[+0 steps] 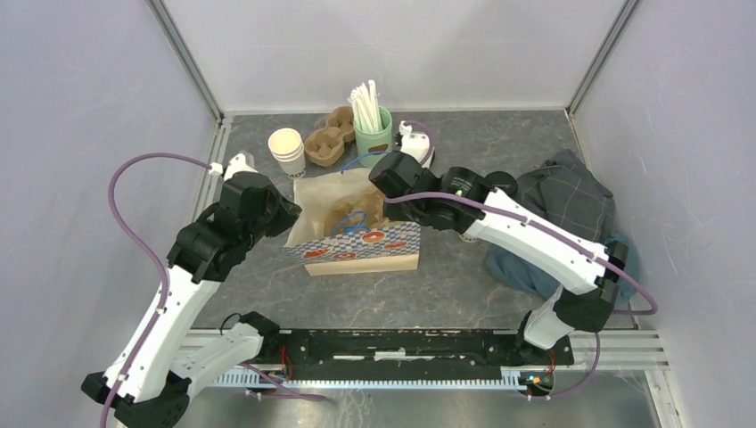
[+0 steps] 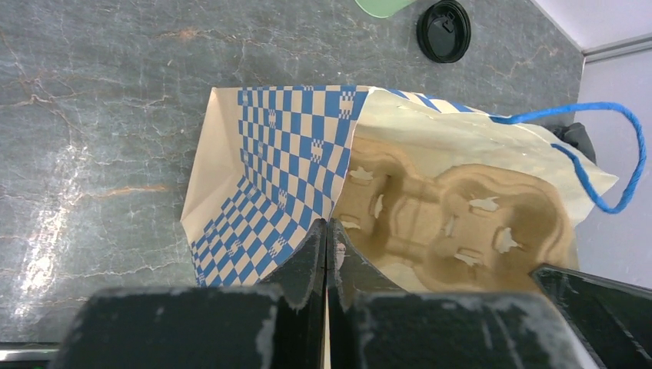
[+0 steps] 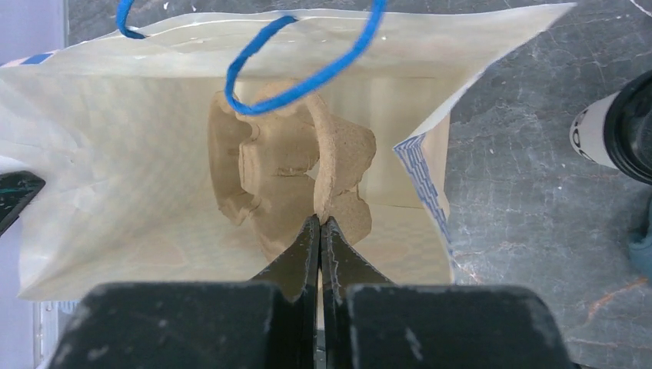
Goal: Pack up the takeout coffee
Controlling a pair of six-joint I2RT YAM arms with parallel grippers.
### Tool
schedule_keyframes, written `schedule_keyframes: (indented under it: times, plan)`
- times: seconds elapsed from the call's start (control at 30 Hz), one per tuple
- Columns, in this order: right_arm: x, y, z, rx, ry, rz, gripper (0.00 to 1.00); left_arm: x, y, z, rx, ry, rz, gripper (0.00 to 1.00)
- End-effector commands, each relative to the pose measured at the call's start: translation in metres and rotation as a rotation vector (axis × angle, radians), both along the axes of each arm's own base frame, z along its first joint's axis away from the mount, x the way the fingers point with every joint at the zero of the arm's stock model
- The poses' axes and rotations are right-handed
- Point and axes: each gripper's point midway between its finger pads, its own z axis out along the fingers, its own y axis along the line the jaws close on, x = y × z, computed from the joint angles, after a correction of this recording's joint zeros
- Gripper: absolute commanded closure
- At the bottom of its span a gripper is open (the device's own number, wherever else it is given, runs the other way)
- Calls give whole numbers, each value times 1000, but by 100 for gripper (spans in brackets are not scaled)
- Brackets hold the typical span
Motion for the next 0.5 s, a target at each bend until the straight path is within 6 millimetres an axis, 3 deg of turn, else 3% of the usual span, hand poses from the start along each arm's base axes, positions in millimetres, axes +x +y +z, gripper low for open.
schedule_keyframes:
  times: [0.0, 0.13, 0.27, 0.47]
  plan:
    - [9, 24, -8, 19, -41, -37, 100, 2, -8, 14, -91, -5, 31, 98]
    - [18, 37, -21, -2, -57, -38, 100, 0, -14, 7, -128, 21, 20, 98]
    - [21, 50, -50, -43, -35, -4, 100, -2, -16, 0, -135, 37, 18, 98]
    - [25, 68, -67, -53, -28, 40, 100, -5, -15, -2, -133, 34, 8, 98]
